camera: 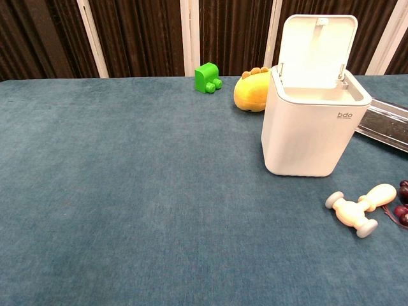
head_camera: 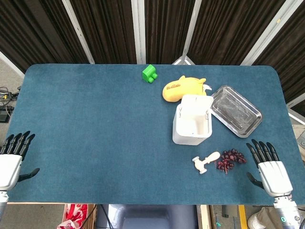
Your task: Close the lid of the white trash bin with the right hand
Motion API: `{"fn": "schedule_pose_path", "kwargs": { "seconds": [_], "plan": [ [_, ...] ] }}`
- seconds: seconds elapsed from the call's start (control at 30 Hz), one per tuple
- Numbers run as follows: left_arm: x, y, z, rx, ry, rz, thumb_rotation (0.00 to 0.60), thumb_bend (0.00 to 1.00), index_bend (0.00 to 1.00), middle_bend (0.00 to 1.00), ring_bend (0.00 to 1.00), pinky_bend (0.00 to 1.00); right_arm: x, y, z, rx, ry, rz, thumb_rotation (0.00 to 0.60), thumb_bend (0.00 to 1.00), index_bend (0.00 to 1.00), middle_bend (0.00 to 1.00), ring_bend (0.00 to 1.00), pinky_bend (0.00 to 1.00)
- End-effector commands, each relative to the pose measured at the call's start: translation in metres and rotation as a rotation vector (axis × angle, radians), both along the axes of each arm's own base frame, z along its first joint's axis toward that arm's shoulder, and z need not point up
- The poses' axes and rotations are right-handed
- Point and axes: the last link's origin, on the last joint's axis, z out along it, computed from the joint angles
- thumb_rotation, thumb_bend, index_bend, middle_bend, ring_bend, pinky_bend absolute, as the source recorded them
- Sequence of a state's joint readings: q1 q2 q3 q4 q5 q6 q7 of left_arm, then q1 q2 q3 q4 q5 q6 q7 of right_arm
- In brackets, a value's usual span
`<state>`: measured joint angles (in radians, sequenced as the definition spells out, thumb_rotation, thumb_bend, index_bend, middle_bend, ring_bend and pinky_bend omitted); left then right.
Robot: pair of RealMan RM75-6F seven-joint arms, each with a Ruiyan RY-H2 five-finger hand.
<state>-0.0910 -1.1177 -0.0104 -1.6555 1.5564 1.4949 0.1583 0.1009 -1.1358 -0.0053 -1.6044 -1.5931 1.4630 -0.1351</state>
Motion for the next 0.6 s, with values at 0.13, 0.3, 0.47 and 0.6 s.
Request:
{"fn": "schedule_pose_path", "kwargs": {
  "seconds": [0.13,0.3,0.47,0.6],
  "plan": [
    [0.0,0.0,0.0,0.001,0.001,0.001,0.6,0.0,0.0,0.0,0.0,0.0,0.001,0.0,0.0,-0.001,0.0,0.003,0.6,0.27,0.0,0.0,0.0,0.0],
    [0.0,-0.001,0.001,0.003,0.002,-0.003,0.6,0.0,0.0,0.0,0.0,0.0,0.003,0.002,0.0,0.0,-0.013,0.004,0.6,0.27,0.0,0.0,0.0,0.0],
    [-0.001,-0.001,0.002,0.005,-0.006,0.005,0.6,0.0,0.0,0.0,0.0,0.0,0.013,-0.001,0.001,-0.006,-0.043,0.019,0.6,0.27,0.0,0.0,0.0,0.0],
    [-0.002,0.0,0.003,0.006,-0.014,0.016,0.6,0.0,0.0,0.0,0.0,0.0,0.029,-0.014,0.007,-0.014,-0.096,0.017,0.6,0.27,0.0,0.0,0.01,0.07]
  ]
}}
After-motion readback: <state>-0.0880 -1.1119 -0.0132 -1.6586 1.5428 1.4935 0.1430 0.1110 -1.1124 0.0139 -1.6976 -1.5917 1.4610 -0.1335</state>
